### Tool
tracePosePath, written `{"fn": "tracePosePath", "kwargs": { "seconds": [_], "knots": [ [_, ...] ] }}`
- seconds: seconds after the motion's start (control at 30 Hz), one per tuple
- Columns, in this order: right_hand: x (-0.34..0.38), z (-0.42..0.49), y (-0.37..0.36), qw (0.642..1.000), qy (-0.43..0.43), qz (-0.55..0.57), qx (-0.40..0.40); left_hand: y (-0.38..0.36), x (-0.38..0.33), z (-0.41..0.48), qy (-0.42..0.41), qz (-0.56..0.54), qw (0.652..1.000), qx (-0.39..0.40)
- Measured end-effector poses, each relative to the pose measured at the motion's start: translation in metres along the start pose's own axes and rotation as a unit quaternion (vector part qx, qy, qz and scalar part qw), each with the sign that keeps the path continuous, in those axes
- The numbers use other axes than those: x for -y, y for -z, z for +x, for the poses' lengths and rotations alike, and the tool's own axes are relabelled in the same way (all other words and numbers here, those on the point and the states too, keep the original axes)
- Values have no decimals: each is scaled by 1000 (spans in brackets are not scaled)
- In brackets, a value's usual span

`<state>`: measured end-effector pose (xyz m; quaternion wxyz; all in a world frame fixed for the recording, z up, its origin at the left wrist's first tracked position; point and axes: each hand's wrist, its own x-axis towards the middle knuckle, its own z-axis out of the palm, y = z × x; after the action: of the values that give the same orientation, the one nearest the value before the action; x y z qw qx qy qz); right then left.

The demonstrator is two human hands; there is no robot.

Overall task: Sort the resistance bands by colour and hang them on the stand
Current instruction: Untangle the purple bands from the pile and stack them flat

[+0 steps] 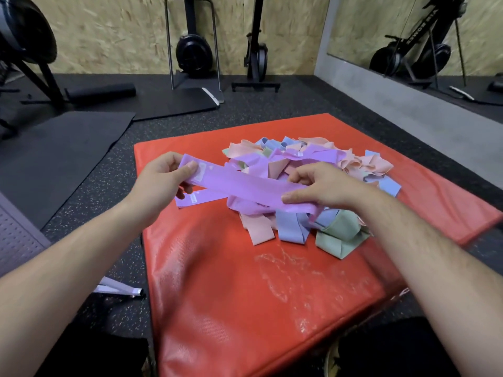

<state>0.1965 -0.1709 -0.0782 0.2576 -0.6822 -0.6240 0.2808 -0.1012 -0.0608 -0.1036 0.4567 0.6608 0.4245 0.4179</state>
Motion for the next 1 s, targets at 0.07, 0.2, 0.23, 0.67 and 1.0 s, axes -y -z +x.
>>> {"fn": "tracePosePath", "kwargs": {
  "seconds": [0.07,0.2,0.23,0.67,1.0],
  "knots": [
    [-6,-4,3,1000,-6,-9,16,7,5,-4,14,8,1000,4],
    [-17,-19,5,999,-26,0,40,23,15,-17,57,13,998,23],
    [-19,-24,5,999,-30,12,43,25,18,-21,71,19,997,32],
    [-57,-73,-39,989,-128,56,42,34,60,-76,220,39,970,92],
    [-70,-92,-68,989,-145,-28,19,15,75,-98,144,209,964,76]
  ]
}}
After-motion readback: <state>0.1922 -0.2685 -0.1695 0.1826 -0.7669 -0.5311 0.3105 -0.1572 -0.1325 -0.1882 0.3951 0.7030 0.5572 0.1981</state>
